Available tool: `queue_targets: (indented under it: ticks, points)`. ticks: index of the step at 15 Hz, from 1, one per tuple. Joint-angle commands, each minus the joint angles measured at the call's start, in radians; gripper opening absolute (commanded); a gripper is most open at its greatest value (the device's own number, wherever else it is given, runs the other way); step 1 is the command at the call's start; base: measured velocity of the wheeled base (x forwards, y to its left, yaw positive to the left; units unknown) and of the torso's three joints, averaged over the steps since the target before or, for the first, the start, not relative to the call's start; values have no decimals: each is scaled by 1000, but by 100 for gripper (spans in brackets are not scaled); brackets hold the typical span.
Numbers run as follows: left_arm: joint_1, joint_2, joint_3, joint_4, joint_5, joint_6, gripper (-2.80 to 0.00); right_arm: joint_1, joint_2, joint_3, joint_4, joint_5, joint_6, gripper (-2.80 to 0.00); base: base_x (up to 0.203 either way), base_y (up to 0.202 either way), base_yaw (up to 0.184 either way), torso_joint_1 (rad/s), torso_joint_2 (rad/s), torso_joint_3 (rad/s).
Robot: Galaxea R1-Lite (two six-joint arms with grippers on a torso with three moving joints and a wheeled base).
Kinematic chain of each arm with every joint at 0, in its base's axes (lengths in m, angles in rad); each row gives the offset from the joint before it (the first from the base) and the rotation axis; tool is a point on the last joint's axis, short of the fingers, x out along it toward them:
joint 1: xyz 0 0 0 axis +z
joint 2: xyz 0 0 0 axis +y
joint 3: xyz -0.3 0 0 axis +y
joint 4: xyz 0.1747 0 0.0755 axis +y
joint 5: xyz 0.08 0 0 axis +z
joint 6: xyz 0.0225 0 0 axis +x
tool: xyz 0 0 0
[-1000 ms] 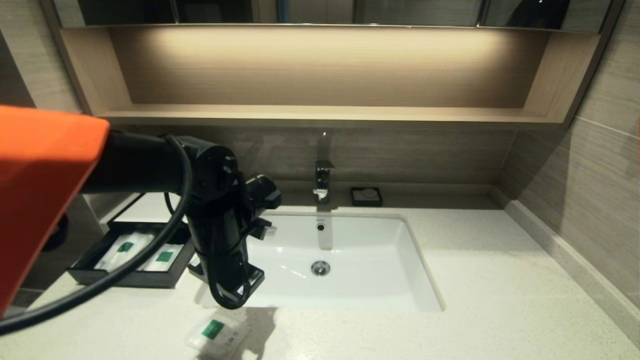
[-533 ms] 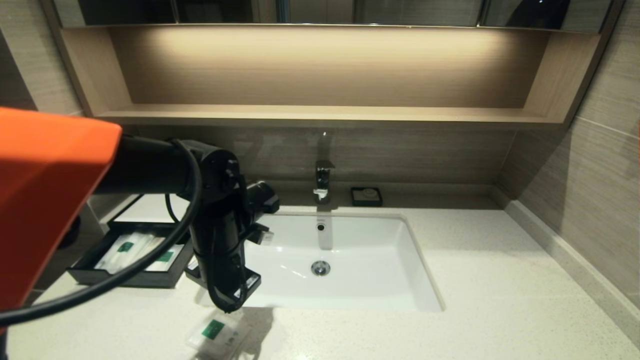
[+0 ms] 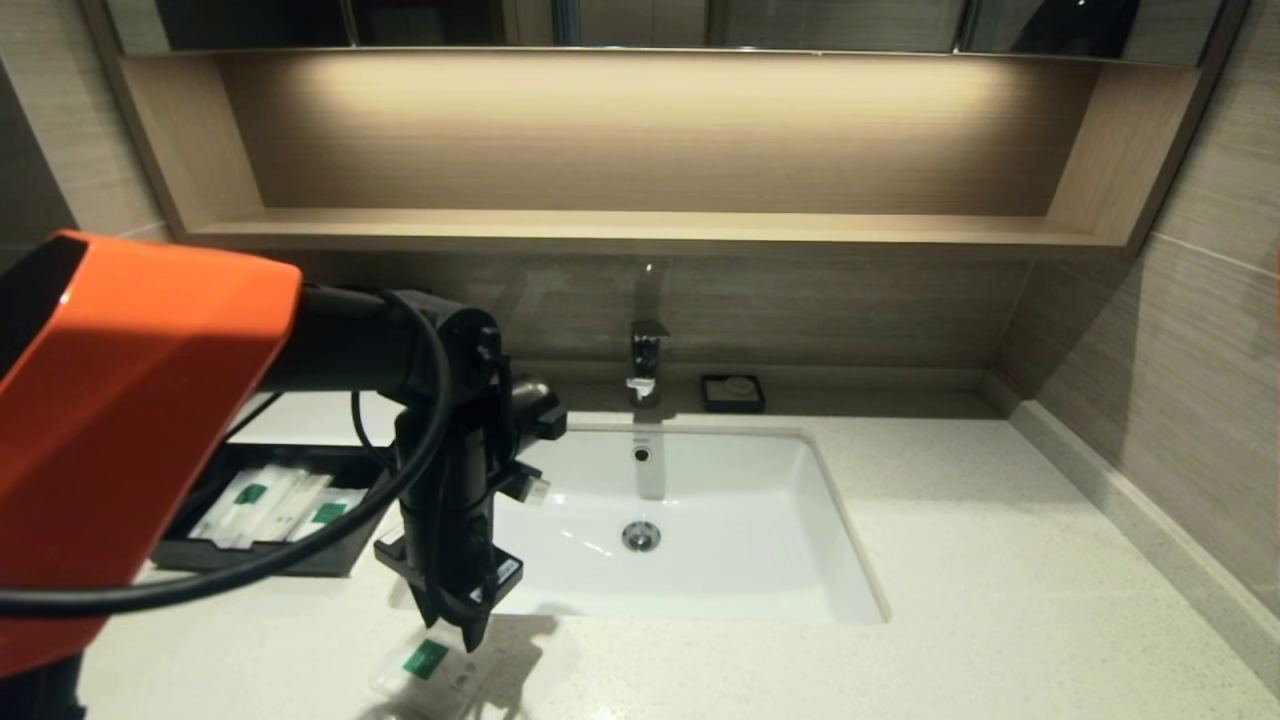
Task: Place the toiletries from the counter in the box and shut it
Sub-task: Pick up the bathroom toiletry
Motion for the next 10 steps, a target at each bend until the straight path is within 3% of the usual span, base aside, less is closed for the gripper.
queue_targets:
  ticks: [1,10]
  points:
    - [0,10,-19,20,0,0,0,1,-1,2,0,0,-1,-280,0,0,0,0,0,0]
    - [0,29,-11,31,0,-9,0,0,-1,2,0,0,-1,-280,0,0,0,0,0,0]
